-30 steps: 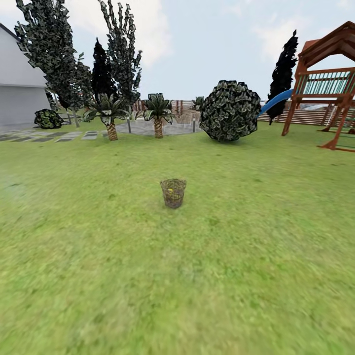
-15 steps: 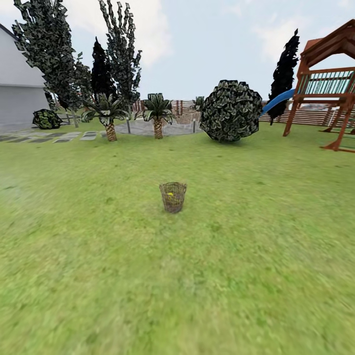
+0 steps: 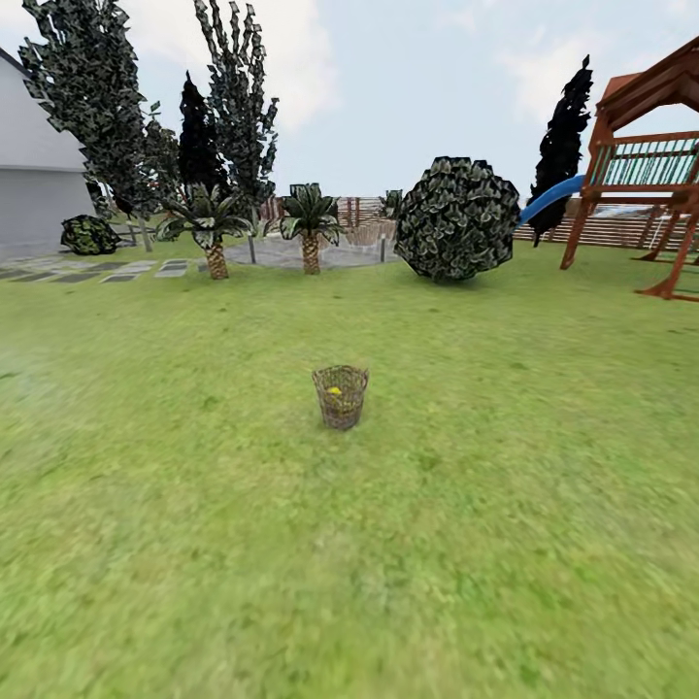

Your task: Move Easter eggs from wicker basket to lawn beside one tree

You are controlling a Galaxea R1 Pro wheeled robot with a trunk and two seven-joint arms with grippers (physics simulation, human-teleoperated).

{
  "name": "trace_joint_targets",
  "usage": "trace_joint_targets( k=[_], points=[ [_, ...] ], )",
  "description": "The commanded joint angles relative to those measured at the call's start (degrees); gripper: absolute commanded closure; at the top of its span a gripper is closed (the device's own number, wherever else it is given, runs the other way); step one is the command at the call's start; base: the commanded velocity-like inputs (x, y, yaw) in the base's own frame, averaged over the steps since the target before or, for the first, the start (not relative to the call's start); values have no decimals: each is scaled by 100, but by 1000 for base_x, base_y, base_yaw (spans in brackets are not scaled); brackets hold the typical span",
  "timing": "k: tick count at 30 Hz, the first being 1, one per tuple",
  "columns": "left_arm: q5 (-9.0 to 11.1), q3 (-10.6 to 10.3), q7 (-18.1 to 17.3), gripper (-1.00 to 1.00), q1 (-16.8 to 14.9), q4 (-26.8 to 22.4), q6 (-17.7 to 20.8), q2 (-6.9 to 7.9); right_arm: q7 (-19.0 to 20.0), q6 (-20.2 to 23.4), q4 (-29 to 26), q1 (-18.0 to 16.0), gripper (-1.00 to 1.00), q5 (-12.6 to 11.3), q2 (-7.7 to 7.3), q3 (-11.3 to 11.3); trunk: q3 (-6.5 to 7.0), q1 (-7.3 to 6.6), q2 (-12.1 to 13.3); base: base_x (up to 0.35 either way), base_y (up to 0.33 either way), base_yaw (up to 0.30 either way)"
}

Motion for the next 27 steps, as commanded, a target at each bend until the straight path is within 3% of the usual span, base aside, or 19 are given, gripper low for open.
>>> trace_joint_targets(
  k=[1, 4, 6, 7, 10, 13, 19, 23, 27],
  points=[
    [-58, 41, 5, -100, -5, 5, -16, 0, -4, -22, 2, -4, -100, -60, 2, -7, -7, 4, -4, 301, 0, 0],
    [-52, 83, 1, -100, -6, -25, 28, 4, -5, 122, -45, -40, -100, -56, 7, -9, -7, 4, -4, 309, 0, 0],
    [-41, 97, 3, -100, -39, -121, 78, -13, -27, 416, -93, -162, -100, -56, 13, -4, -7, 4, -4, 320, 0, 0],
    [-40, 99, 4, -100, -122, -225, 185, -34, -94, 769, -152, -320, -100, -49, 18, -2, -7, 4, -4, 325, 0, 0],
    [-16, 97, -4, -100, -632, -522, 1110, -104, -621, 1897, -295, -803, -100, 0, 34, 0, -7, 4, -4, 319, 0, 0],
    [31, 123, -10, -100, -1098, -601, 1821, -119, -1154, 2280, -411, -999, -100, 48, 168, 34, -7, 4, -4, 304, 0, 0],
    [43, 141, -4, -100, -1295, -633, 2022, -161, -1364, 2333, -460, -1049, -100, 118, 192, 294, -7, 4, -4, 324, 0, 0],
    [38, 139, -4, -100, -1311, -661, 2034, -177, -1371, 1877, -464, -1050, -100, 112, 194, 339, -7, 4, -4, 332, 0, 0],
    [34, 131, -4, -100, -1320, -670, 2038, -183, -1376, 1713, -465, -1044, -100, 101, 239, 341, -7, 4, -4, 333, 0, 0]
  ],
)
